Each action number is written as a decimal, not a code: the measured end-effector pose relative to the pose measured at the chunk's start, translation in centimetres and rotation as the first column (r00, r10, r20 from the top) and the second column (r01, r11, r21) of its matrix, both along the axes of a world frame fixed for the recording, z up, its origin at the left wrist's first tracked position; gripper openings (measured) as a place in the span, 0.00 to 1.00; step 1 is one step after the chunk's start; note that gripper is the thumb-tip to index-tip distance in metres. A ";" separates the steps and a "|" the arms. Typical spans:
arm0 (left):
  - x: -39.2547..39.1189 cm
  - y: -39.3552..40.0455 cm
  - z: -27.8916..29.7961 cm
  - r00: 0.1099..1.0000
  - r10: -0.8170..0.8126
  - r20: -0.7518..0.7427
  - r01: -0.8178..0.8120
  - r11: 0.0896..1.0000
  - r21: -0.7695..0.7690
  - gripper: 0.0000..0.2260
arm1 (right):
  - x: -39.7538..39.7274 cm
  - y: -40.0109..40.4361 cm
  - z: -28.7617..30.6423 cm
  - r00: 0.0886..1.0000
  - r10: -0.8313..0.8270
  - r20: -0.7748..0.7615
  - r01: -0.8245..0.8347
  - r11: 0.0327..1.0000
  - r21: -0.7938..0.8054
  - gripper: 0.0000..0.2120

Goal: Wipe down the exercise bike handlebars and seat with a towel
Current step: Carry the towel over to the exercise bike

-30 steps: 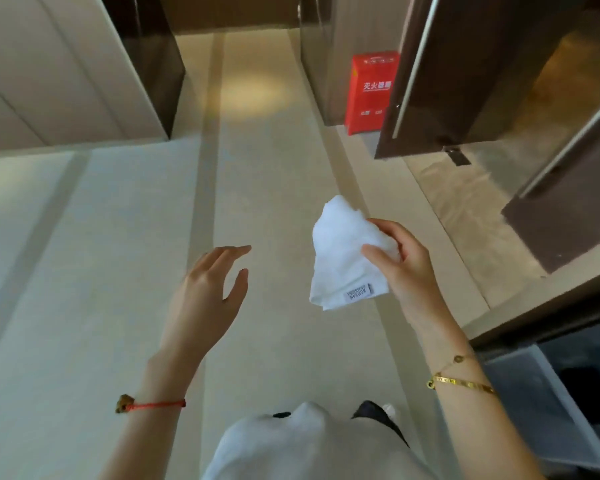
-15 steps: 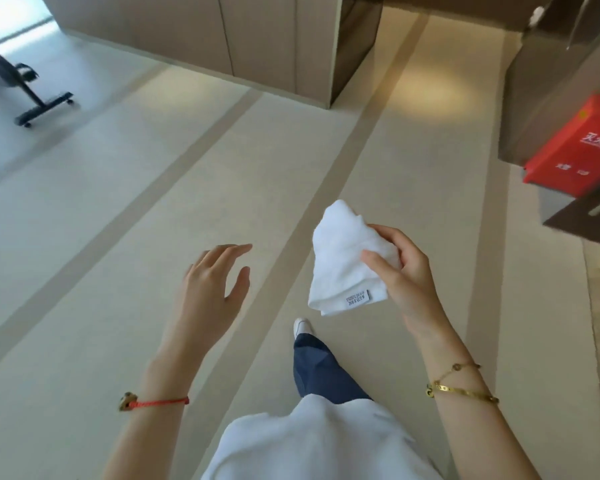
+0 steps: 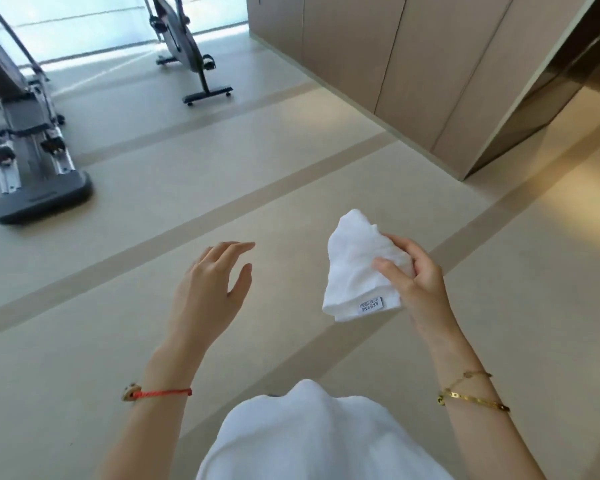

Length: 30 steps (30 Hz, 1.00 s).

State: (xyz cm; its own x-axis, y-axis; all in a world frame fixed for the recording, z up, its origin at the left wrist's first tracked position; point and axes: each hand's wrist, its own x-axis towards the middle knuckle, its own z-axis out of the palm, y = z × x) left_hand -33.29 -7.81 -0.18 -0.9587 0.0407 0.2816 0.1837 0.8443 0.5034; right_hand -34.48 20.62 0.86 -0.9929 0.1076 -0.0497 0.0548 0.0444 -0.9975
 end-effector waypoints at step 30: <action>-54.8 -14.9 -0.4 0.979 0.195 0.064 -0.195 0.981 -0.011 0.14 | -60.7 -15.9 -1.1 0.984 0.168 0.056 -0.162 0.982 -0.096 0.19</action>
